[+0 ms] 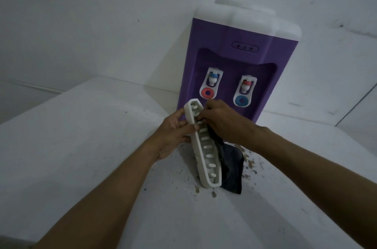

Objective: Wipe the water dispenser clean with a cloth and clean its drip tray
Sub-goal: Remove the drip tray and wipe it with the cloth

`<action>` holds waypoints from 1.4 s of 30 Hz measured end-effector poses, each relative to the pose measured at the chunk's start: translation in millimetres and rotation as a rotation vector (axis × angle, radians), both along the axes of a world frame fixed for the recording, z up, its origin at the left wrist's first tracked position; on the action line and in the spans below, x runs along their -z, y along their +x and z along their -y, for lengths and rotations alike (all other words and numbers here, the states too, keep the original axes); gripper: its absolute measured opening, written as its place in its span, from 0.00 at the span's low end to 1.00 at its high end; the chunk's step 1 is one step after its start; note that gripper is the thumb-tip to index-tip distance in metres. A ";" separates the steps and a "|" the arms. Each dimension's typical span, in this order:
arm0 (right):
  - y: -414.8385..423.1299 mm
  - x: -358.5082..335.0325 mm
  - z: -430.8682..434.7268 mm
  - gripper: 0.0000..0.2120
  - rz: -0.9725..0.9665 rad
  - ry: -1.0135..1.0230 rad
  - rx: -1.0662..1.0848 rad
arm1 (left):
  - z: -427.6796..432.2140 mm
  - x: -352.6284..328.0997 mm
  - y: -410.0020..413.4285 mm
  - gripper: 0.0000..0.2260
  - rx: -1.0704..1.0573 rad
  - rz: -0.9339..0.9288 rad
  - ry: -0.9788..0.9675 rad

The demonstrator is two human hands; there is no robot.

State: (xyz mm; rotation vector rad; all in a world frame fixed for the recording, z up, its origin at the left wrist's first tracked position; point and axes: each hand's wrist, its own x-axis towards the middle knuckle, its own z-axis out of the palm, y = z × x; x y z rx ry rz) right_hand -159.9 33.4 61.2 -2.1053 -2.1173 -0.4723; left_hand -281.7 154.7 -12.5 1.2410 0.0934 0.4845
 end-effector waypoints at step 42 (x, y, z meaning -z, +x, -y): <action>4.0 -0.3 -3.0 0.14 0.084 0.001 0.112 | 5.9 -1.3 0.2 0.24 0.009 -0.032 0.061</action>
